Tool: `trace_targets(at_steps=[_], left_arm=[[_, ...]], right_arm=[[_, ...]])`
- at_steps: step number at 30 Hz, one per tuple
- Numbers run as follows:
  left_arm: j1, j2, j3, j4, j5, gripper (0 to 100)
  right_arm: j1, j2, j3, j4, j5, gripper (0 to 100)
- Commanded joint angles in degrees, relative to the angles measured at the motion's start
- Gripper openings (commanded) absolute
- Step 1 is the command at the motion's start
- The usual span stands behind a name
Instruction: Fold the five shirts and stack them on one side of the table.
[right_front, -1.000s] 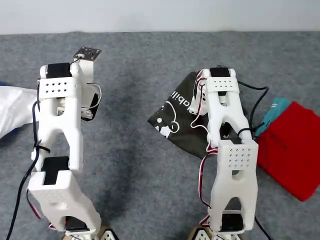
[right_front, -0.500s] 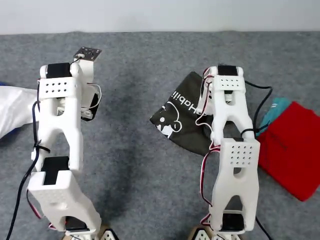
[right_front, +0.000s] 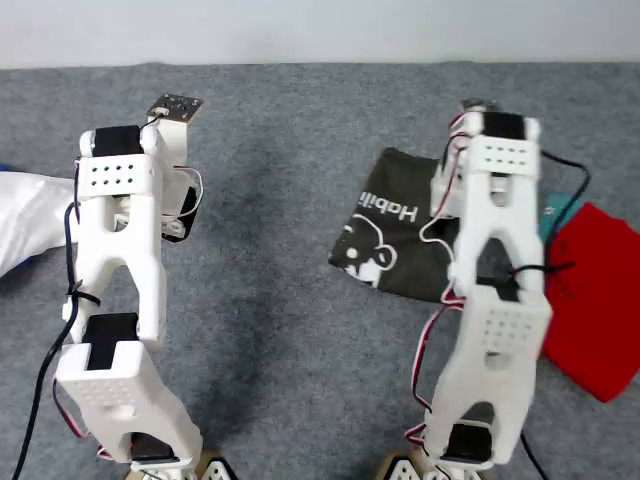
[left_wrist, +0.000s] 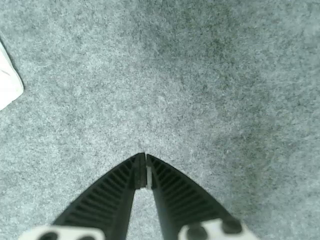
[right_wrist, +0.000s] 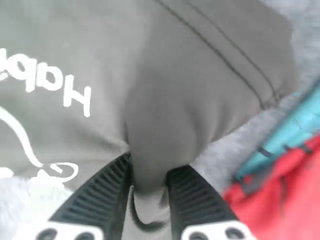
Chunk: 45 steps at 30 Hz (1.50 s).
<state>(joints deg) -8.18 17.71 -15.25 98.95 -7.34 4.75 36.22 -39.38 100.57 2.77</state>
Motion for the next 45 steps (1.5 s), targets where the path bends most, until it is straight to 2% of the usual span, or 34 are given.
trace_targets(at_steps=[1, 7, 13, 23, 37, 45], left_arm=[[-0.4, -3.5, -0.2, 1.6, -0.2, 1], [0.0, -3.2, -0.2, 1.6, -0.2, 1], [0.1, -3.1, -0.2, 1.6, -0.2, 1], [0.1, -3.0, -0.2, 1.6, -0.4, 1], [0.1, -3.0, -0.2, 1.5, -0.4, 1], [0.1, -3.0, -0.2, 1.5, -0.4, 1]], right_arm=[[3.6, -13.2, 4.1, 2.4, 6.0, 0.9], [9.1, -24.0, 9.7, 2.3, 13.5, 0.9], [14.9, -28.6, 10.3, 2.3, 20.8, 0.9], [22.6, -29.5, 10.2, 2.3, 26.9, 0.9], [29.8, -29.6, 9.8, 2.1, 41.4, 0.9], [34.7, -27.1, 10.3, -6.2, 48.0, 0.9]])
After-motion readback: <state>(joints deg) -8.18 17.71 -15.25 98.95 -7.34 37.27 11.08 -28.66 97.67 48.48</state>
